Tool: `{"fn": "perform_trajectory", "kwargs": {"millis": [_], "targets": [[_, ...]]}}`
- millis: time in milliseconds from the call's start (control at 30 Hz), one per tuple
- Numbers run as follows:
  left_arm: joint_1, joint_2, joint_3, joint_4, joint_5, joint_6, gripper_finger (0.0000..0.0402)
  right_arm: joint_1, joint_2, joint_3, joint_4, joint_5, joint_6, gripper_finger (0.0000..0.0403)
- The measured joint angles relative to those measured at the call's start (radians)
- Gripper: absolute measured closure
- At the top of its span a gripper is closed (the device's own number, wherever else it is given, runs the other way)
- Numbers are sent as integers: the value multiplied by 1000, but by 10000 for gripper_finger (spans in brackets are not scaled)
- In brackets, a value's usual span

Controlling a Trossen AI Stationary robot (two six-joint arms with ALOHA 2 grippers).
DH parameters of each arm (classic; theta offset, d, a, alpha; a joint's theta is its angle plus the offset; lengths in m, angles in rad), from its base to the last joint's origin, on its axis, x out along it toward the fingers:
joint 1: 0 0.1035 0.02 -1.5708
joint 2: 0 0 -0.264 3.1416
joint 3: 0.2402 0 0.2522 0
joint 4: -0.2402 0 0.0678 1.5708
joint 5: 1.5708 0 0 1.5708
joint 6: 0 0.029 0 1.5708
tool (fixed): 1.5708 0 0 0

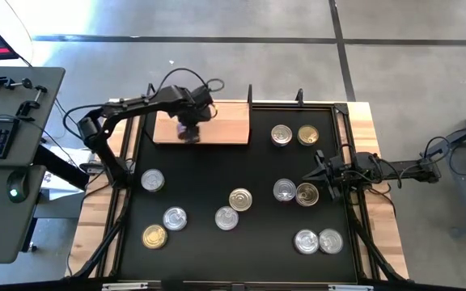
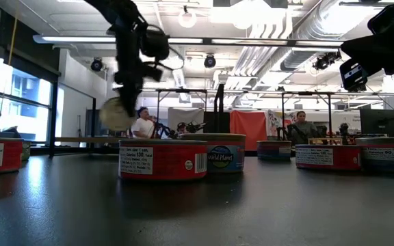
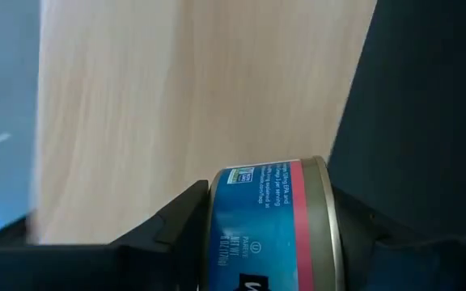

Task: Stack canned seafood by type on shelf
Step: Put the blue tuna can on the shelf

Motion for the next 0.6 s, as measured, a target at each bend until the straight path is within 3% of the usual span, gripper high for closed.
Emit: {"fn": "perform_trajectory", "kwargs": {"millis": [133,367,600], "targets": [[28,-22,-31,238,204,-223,235,0,0,0,0,0,0,396],[83,-46,-216,685,220,-646,233,0,0,0,0,0,0,396],[114,-51,-388,903,234,-853,228,0,0,0,0,0,0,396]]}}
